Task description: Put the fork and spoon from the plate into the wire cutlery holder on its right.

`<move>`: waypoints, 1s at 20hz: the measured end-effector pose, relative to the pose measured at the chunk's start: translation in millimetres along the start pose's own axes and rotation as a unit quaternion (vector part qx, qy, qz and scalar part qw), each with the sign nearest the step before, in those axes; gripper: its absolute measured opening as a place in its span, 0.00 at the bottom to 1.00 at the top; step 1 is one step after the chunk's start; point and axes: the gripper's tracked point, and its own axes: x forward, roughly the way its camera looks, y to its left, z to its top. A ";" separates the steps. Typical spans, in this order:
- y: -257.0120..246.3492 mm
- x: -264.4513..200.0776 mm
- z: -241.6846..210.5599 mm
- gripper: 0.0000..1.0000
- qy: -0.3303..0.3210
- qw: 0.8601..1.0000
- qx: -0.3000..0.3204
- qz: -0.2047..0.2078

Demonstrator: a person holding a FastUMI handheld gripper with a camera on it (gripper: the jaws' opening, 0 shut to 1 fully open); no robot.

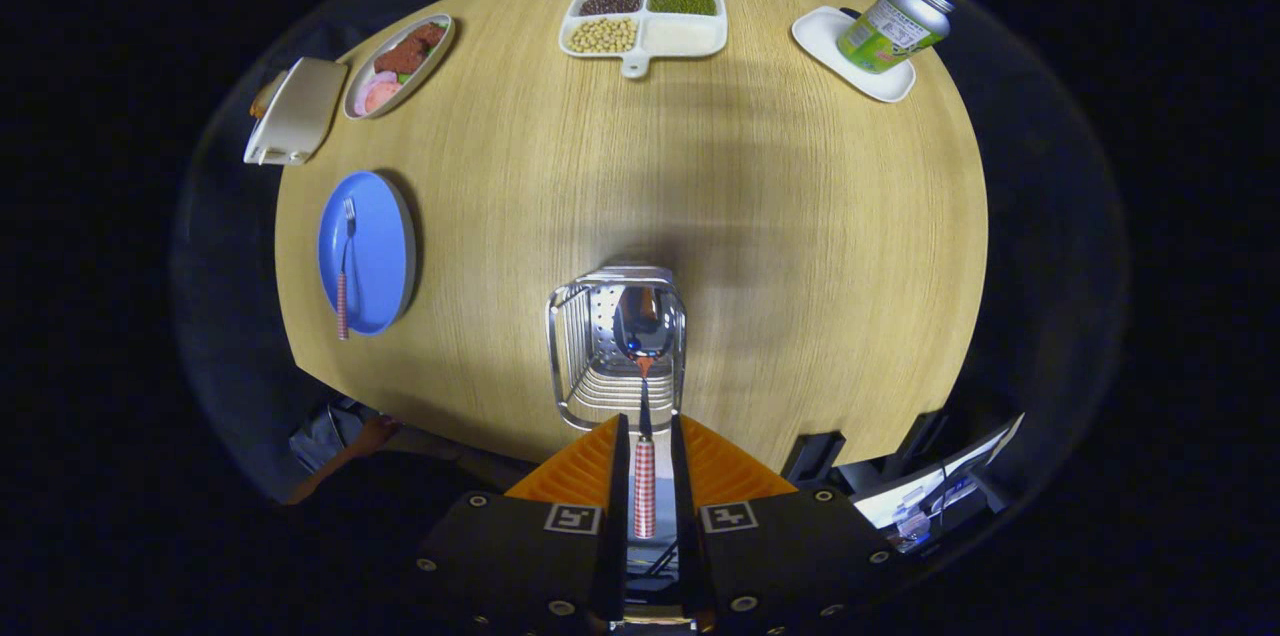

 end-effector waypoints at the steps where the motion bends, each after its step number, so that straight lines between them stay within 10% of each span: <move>1: 0.3 -5.8 3.8 0.22 -0.016 1.000 -0.002 -0.002; 10: 38.2 -42.7 46.4 0.56 -0.246 0.969 0.009 -0.004; 20: 94.6 -127.8 99.6 0.83 -0.546 0.837 0.026 -0.029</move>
